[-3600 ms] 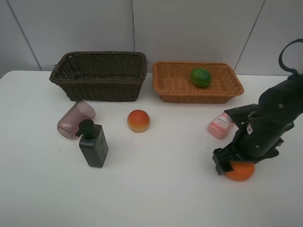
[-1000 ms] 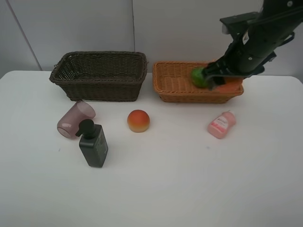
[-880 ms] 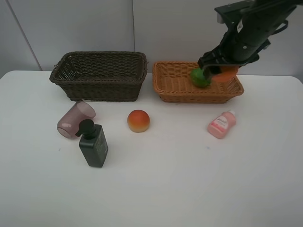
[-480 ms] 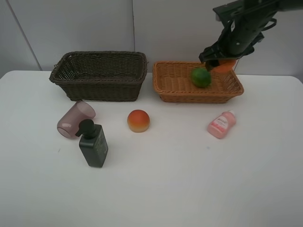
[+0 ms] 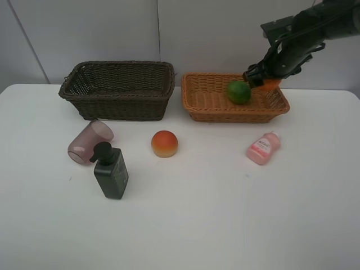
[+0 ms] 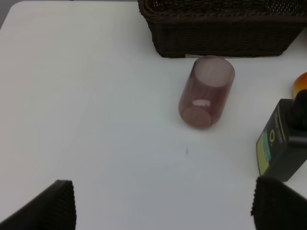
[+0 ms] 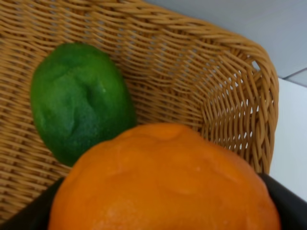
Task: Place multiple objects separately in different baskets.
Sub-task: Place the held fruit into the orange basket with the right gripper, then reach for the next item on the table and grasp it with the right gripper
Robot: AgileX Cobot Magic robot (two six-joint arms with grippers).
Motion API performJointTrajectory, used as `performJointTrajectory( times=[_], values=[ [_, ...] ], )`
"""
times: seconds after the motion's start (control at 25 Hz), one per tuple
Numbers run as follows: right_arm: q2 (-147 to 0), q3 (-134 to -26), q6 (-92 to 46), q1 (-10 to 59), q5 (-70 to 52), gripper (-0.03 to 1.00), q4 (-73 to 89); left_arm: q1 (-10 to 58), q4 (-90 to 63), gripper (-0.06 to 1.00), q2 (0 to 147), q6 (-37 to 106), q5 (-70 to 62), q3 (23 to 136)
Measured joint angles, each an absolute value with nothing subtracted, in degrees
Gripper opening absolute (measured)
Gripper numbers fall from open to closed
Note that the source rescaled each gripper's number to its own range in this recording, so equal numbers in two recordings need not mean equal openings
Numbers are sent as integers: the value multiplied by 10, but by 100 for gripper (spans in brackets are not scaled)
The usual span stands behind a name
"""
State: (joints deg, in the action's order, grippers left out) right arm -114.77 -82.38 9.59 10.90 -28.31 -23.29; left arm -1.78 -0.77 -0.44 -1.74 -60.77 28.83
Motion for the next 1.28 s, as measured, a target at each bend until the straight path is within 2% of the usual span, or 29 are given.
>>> performJointTrajectory(
  times=[0.32, 0.48, 0.64, 1.0, 1.28],
  values=[
    [-1165, -824, 96, 106, -274, 50, -225, -18, -8, 91, -4, -17, -608, 288],
    [-1165, -824, 108, 106, -262, 64, -224, -18, -8, 91, -4, -17, -608, 288],
    [-1165, -825, 109, 106, -262, 67, -222, -18, -8, 91, -4, -17, -608, 288],
    [-1165, -825, 110, 107, -267, 67, -191, -18, -8, 91, -4, -17, -608, 288],
    [-1133, -825, 110, 128, -321, 67, -167, -18, -8, 91, -4, -17, -608, 288]
  ],
)
